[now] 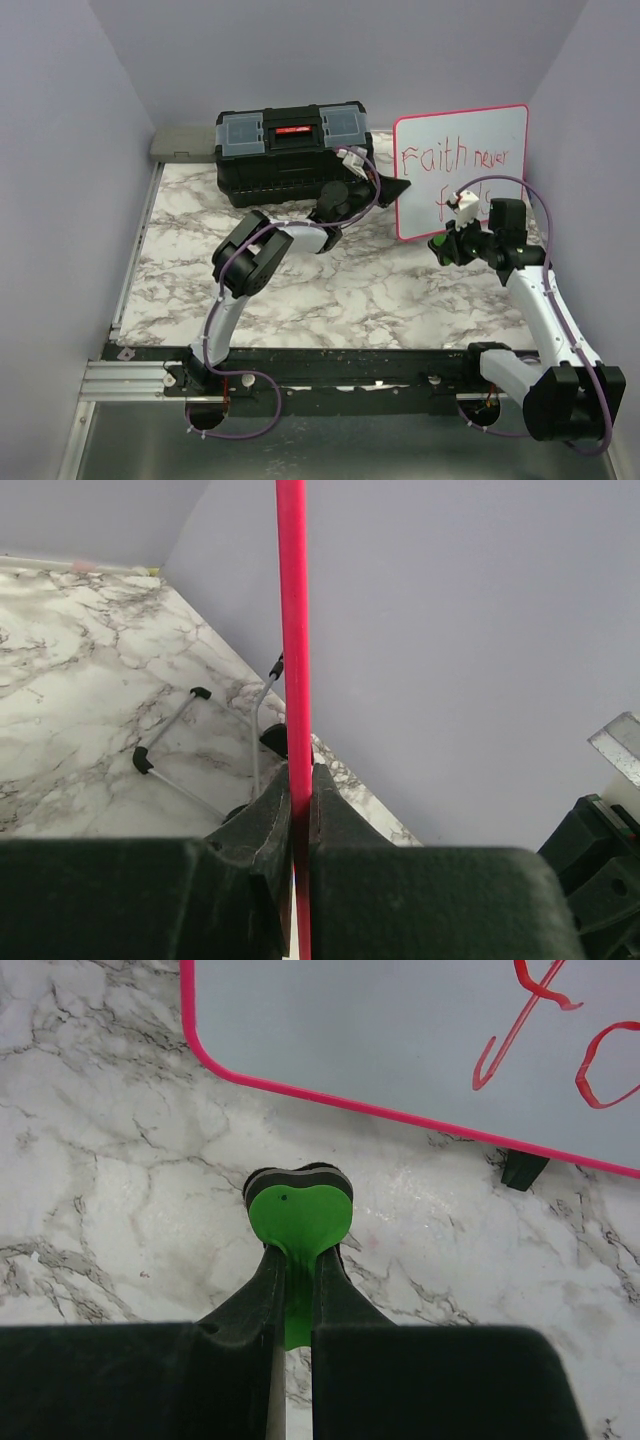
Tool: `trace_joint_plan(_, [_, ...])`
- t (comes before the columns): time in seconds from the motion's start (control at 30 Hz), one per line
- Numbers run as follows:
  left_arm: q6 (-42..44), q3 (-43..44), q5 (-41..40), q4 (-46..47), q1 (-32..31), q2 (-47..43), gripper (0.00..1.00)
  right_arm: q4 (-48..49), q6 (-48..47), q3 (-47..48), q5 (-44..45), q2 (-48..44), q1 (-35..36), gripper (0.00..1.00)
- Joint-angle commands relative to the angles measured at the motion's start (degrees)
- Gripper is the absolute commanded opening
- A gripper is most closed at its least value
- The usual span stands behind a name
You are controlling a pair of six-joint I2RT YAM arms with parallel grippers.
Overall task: Erase the whiteboard
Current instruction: Pick up the whiteboard from the whiteboard stand.
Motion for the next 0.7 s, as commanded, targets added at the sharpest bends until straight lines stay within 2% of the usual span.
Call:
trace_joint_plan(0.0, [1.83, 4.99, 1.20, 5.94, 1.19, -6.57, 0.00, 0.45, -0.28, -0.30, -2.10, -0.85, -0.76, 0.01])
trace_joint_plan(0.47, [3.18, 6.52, 3.54, 2.12, 2.62, -9.03, 0.00, 0.37, -0.47, -0.34, -2.54, -0.95, -0.80, 0.01])
trace_joint_plan(0.67, [3.21, 3.24, 3.55, 3.15, 2.62, -8.72, 0.00, 0.37, -0.54, -0.39, -2.45, -0.78, -0.80, 0.01])
